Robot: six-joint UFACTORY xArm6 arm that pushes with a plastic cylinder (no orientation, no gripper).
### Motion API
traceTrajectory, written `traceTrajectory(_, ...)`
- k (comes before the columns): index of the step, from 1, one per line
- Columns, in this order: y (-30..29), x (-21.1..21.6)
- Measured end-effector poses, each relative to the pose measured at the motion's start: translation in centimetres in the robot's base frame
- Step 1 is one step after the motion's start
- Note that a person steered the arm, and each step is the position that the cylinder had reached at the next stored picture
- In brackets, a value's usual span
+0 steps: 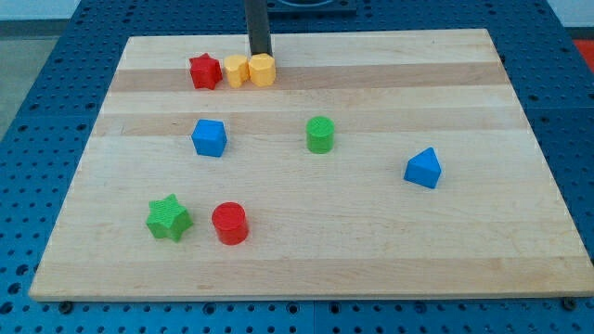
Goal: Move the yellow hexagon down a bit
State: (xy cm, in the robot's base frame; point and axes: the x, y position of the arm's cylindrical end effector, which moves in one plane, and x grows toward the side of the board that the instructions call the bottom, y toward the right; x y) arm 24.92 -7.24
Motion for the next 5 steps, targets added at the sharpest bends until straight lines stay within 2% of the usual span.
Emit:
traceTrajectory(2, 0.0, 0.0)
traceTrajectory(4, 1.3, -5.6)
traceTrajectory(5, 8.9, -5.4)
